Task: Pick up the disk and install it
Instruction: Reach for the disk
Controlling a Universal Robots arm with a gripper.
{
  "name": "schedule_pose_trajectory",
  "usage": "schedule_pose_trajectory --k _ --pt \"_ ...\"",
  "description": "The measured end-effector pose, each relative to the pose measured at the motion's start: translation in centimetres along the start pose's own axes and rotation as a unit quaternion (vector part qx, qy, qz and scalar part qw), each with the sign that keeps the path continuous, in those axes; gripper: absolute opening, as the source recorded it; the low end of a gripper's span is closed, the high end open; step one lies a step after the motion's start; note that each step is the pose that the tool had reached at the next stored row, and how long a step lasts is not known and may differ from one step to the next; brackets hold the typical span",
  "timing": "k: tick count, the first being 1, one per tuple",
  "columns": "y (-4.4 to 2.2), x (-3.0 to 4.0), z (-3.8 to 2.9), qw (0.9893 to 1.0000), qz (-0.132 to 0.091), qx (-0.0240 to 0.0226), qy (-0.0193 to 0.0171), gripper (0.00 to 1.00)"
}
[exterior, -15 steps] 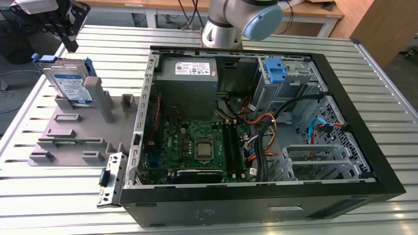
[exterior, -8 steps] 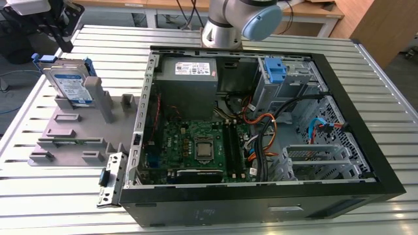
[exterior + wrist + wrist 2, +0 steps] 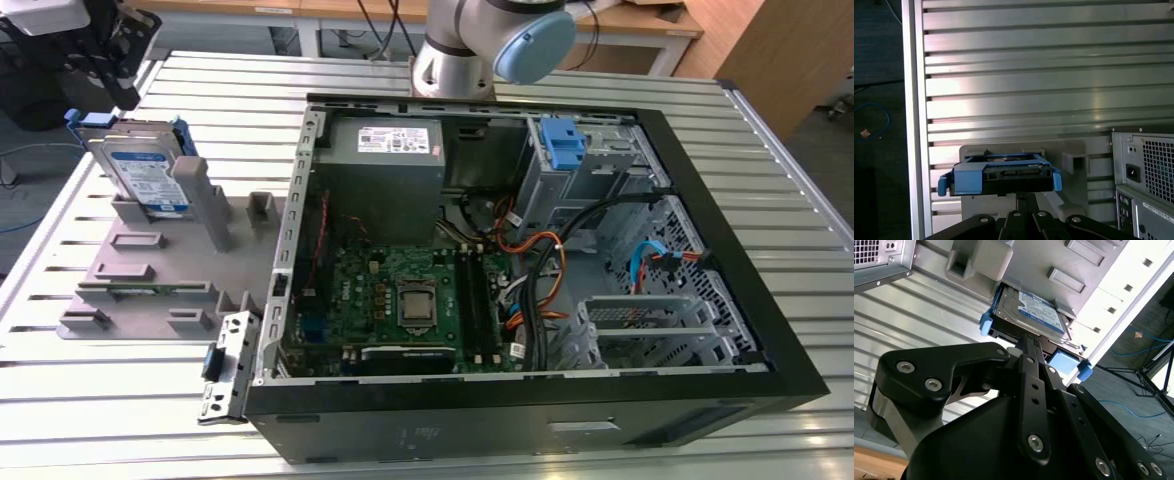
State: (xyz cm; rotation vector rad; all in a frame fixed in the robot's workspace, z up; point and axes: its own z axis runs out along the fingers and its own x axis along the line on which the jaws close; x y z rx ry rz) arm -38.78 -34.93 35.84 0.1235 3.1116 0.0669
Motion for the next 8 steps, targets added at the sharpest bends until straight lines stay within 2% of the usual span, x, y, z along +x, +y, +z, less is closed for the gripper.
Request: schedule_pose_trajectory --k 4,5,8 --pt "0.00 0.01 0.01 1.0000 0.000 0.0005 0.0005 0.11" --pt "0.01 0.01 0.03 1.0000 0.000 0.0007 0.0030 0.11" --pt "0.00 0.01 0.13 0.9999 0.001 0.0015 0.0160 0.11"
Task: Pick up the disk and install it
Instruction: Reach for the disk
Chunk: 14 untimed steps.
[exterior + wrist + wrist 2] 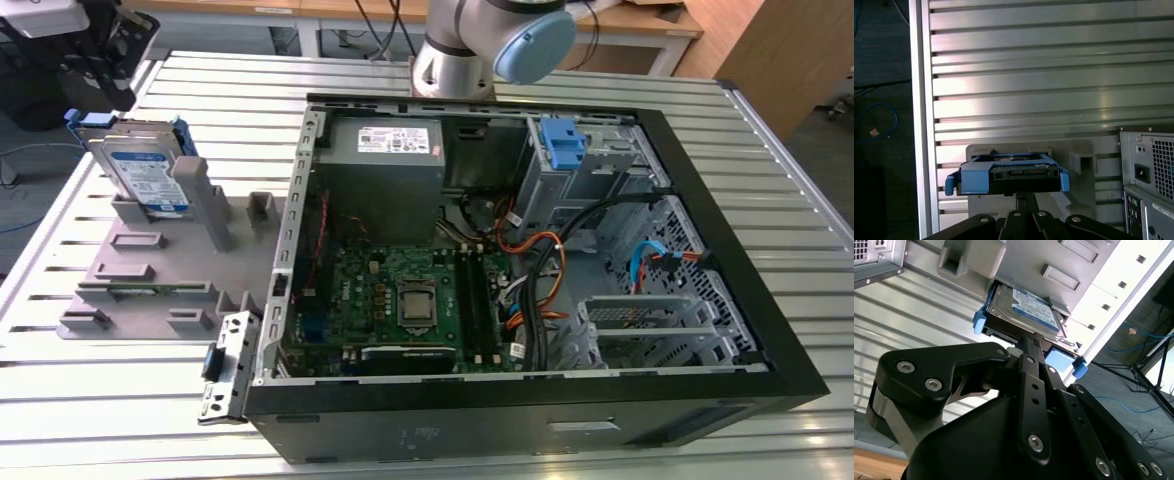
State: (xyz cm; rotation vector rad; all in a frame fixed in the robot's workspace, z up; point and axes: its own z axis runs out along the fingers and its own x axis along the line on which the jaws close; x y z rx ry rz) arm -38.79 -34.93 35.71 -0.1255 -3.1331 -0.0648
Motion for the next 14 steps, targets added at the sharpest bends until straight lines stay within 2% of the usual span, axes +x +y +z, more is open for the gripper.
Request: schedule_pose_trajectory --k 8,14 --pt "-0.01 0.04 0.08 1.0000 -0.005 0.0001 0.0007 0.11" --pt "-0.06 0.54 0.49 0.9998 -0.018 0.0001 0.0011 0.11"
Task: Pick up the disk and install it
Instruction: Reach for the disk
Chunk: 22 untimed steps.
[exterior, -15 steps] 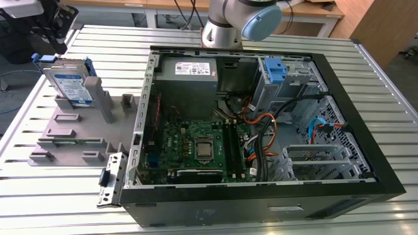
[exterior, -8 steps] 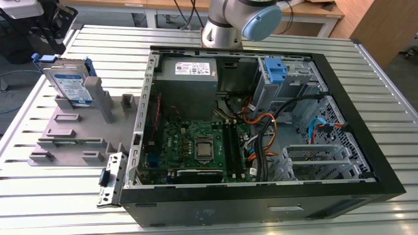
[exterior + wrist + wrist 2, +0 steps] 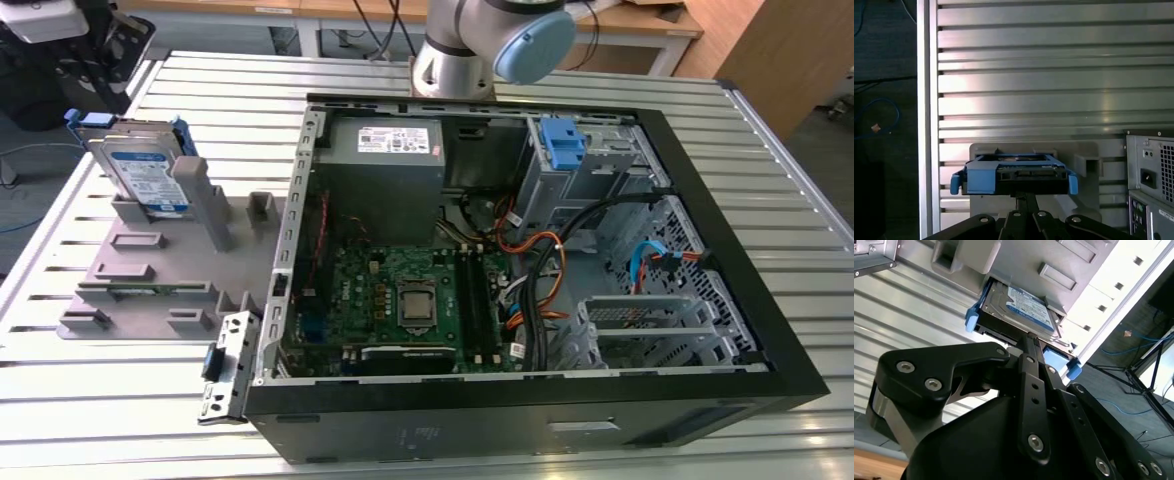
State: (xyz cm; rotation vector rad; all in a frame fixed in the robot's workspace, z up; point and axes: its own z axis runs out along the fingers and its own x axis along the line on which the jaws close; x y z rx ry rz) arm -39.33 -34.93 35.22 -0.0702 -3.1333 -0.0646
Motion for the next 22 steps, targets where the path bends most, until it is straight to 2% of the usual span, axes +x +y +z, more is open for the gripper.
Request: schedule_pose_trajectory --k 4,13,17,22 --pt "-0.02 0.09 0.39 1.0000 -0.010 0.0001 0.0005 0.11" --pt "0.09 0.24 0.81 0.9995 -0.032 0.0003 0.0012 0.11" --pt "0.14 0.29 0.89 0.9995 -0.032 0.0002 0.0009 0.11" --pt "0.18 0.30 0.96 0.9998 -0.020 0.0001 0.0004 0.11"
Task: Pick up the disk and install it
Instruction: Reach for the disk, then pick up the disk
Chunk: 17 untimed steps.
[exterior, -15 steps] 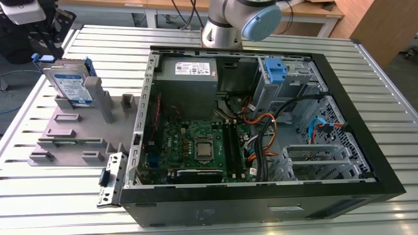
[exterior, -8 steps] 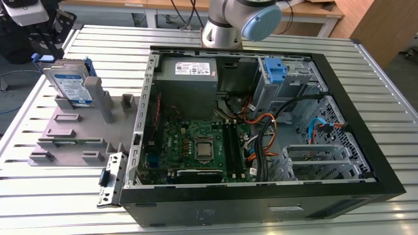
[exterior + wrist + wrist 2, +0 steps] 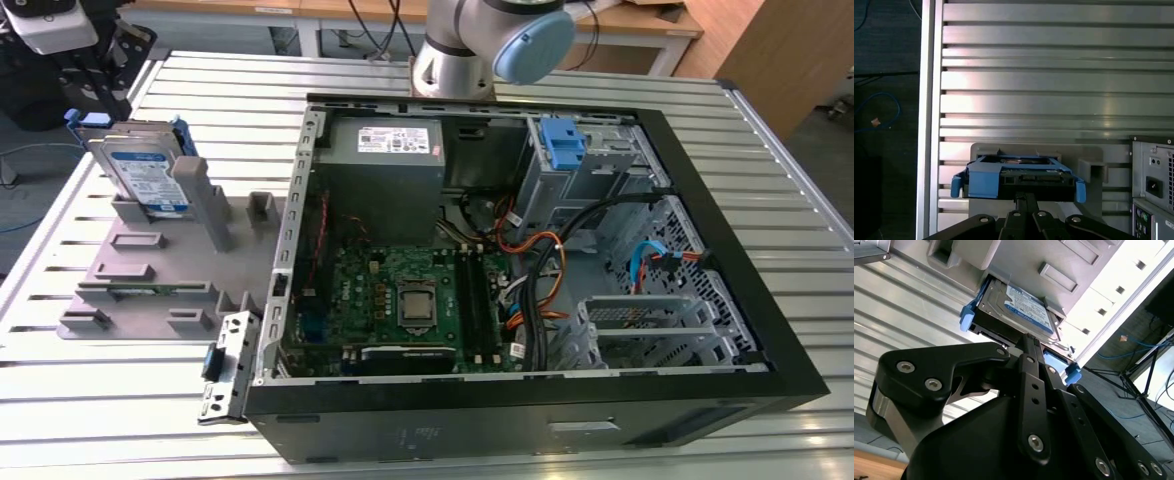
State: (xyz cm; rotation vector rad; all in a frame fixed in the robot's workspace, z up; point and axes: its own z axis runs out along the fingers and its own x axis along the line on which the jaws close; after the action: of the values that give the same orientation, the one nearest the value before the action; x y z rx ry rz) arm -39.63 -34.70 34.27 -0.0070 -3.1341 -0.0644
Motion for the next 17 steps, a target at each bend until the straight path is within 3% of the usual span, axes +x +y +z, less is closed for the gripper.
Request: schedule_pose_trajectory --k 17 --pt "0.01 0.00 0.12 1.0000 0.000 0.0001 0.0001 0.11"
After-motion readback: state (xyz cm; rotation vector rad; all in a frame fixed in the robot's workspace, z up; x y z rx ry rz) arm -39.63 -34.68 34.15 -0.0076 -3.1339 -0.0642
